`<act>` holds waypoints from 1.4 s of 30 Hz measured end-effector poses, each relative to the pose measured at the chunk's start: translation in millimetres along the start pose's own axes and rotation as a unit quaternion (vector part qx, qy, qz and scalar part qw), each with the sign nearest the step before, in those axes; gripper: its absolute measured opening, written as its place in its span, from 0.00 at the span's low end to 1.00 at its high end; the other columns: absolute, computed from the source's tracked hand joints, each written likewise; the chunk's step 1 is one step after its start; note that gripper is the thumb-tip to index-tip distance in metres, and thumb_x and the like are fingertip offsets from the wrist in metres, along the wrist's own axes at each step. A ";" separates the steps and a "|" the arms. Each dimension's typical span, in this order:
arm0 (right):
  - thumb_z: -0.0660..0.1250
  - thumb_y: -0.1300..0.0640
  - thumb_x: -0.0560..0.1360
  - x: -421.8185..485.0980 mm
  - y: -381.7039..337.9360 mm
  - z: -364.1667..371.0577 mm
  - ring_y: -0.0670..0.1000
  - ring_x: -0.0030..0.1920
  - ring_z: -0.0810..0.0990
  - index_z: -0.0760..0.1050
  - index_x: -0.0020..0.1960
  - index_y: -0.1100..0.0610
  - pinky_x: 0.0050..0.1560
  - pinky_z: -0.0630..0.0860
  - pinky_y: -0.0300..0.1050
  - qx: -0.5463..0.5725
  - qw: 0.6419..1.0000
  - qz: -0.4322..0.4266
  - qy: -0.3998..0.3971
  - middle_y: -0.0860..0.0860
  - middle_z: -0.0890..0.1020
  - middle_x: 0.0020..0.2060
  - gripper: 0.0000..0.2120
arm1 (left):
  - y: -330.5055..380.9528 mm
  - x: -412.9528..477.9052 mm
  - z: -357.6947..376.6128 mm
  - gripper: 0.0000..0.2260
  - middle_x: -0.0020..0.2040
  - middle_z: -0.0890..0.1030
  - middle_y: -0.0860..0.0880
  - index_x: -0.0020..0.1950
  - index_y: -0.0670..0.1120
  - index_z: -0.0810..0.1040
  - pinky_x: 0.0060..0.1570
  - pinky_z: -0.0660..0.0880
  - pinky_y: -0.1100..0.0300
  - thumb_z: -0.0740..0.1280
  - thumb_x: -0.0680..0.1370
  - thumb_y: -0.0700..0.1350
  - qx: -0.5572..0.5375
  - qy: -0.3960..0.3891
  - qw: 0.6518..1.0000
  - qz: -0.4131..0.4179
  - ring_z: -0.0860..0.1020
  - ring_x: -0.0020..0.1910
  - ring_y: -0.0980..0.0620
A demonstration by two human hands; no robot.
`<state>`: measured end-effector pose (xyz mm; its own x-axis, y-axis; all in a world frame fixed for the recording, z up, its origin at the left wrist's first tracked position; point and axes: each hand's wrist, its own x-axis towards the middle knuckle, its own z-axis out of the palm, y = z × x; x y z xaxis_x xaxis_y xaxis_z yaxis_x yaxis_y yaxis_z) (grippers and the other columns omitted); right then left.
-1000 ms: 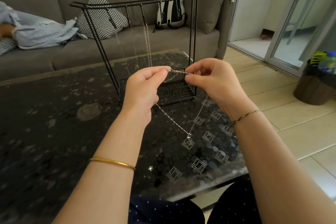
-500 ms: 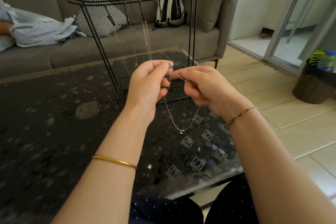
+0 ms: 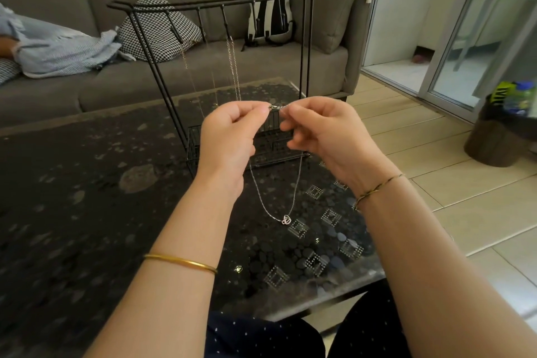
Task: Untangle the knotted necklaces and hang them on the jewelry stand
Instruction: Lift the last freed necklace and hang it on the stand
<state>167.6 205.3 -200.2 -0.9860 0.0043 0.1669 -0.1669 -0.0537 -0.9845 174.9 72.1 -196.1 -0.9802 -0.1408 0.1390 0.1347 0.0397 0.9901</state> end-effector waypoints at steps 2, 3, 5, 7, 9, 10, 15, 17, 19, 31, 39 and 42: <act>0.65 0.61 0.76 1.6 -1.2 -1.1 0.40 0.28 0.72 0.81 0.43 0.55 0.34 0.73 0.37 -0.056 0.998 -0.018 0.023 0.46 0.78 0.31 0.07 | -0.3 0.2 -0.1 0.04 0.34 0.73 0.59 0.47 0.49 0.82 0.30 0.65 0.68 0.67 0.78 0.44 0.020 0.001 1.000 0.011 0.69 0.30 0.61; 0.66 0.61 0.75 2.0 -3.4 -1.9 0.39 0.28 0.72 0.81 0.43 0.55 0.34 0.71 0.36 -0.080 0.996 -0.024 0.032 0.45 0.78 0.31 0.06 | -0.1 0.4 0.1 0.04 0.35 0.74 0.59 0.48 0.49 0.83 0.31 0.66 0.68 0.67 0.78 0.44 0.028 0.000 0.999 0.018 0.71 0.30 0.61; 0.68 0.60 0.74 2.4 -8.4 -2.9 0.36 0.27 0.73 0.82 0.44 0.56 0.35 0.69 0.33 -0.119 0.991 -0.045 0.041 0.43 0.80 0.32 0.04 | 1.8 1.4 0.8 0.05 0.39 0.77 0.61 0.49 0.49 0.83 0.36 0.68 0.69 0.67 0.78 0.44 0.046 0.001 0.998 0.033 0.76 0.34 0.67; 0.68 0.61 0.74 4.0 -14.3 -3.9 0.34 0.26 0.72 0.83 0.46 0.58 0.32 0.68 0.28 -0.165 0.983 -0.070 0.045 0.40 0.79 0.28 0.05 | 5.9 5.5 2.3 0.05 0.43 0.79 0.61 0.49 0.49 0.83 0.40 0.69 0.69 0.68 0.77 0.44 0.059 0.003 0.997 0.043 0.75 0.39 0.73; 0.68 0.61 0.74 9.4 -24.3 -5.2 0.33 0.25 0.72 0.82 0.46 0.59 0.31 0.68 0.27 -0.229 0.968 -0.092 0.046 0.38 0.76 0.25 0.05 | 15.6 13.1 4.1 0.05 0.44 0.79 0.60 0.50 0.48 0.83 0.41 0.70 0.67 0.68 0.77 0.44 0.074 0.000 0.996 0.057 0.75 0.43 0.68; 0.67 0.60 0.75 12.3 -29.1 -6.1 0.34 0.27 0.73 0.82 0.47 0.58 0.34 0.69 0.28 -0.265 0.958 -0.102 0.052 0.39 0.77 0.27 0.05 | 20.7 17.0 5.0 0.05 0.44 0.79 0.58 0.50 0.47 0.82 0.40 0.70 0.67 0.68 0.77 0.44 0.088 -0.004 0.994 0.065 0.75 0.44 0.65; 0.65 0.61 0.75 39.4 -61.4 -7.7 0.49 0.39 0.80 0.82 0.45 0.61 0.50 0.78 0.44 -0.388 0.905 -0.153 0.086 0.51 0.83 0.39 0.07 | 53.8 48.1 10.4 0.03 0.38 0.76 0.56 0.47 0.46 0.81 0.37 0.70 0.64 0.68 0.77 0.44 0.176 -0.013 0.977 0.121 0.73 0.38 0.62; 0.65 0.60 0.76 53.6 -70.4 -6.6 0.52 0.44 0.81 0.83 0.48 0.60 0.54 0.77 0.47 -0.431 0.883 -0.166 0.085 0.54 0.84 0.45 0.09 | 65.1 59.7 12.4 0.04 0.38 0.76 0.54 0.47 0.46 0.81 0.36 0.70 0.63 0.67 0.77 0.44 0.210 -0.013 0.967 0.144 0.72 0.36 0.60; 0.64 0.59 0.77 69.7 -76.1 -5.7 0.53 0.48 0.81 0.83 0.49 0.60 0.55 0.77 0.48 -0.463 0.864 -0.172 0.093 0.54 0.84 0.48 0.09 | 74.6 70.6 13.8 0.04 0.37 0.76 0.53 0.46 0.45 0.81 0.36 0.70 0.65 0.66 0.78 0.43 0.243 -0.011 0.956 0.167 0.72 0.36 0.59; 0.62 0.60 0.77 138.6 -86.7 -0.5 0.56 0.44 0.81 0.81 0.47 0.62 0.50 0.80 0.52 -0.472 0.852 -0.161 0.159 0.56 0.83 0.43 0.10 | 97.1 108.6 23.6 0.12 0.37 0.78 0.48 0.38 0.46 0.79 0.46 0.72 0.52 0.62 0.79 0.39 0.459 0.112 0.850 0.234 0.77 0.41 0.46; 0.60 0.61 0.77 150.5 -77.5 -1.0 0.58 0.42 0.81 0.79 0.47 0.61 0.46 0.80 0.53 -0.517 0.831 -0.134 0.156 0.57 0.81 0.43 0.09 | 88.4 121.9 22.6 0.07 0.54 0.77 0.46 0.51 0.49 0.83 0.51 0.64 0.52 0.65 0.79 0.43 0.554 0.162 0.776 0.255 0.71 0.57 0.43; 0.60 0.62 0.77 152.5 -69.0 -0.6 0.58 0.41 0.81 0.79 0.47 0.60 0.45 0.80 0.52 -0.529 0.826 -0.126 0.149 0.56 0.81 0.43 0.08 | 82.7 121.8 22.2 0.07 0.55 0.76 0.45 0.52 0.49 0.83 0.55 0.64 0.50 0.65 0.79 0.45 0.569 0.162 0.769 0.244 0.69 0.59 0.43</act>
<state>28.7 210.2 -106.8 -0.8499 0.1360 0.5091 -0.1227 0.8885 -0.4421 63.4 80.2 -97.7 -0.7414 -0.0657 0.6678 0.0808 0.9792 0.1861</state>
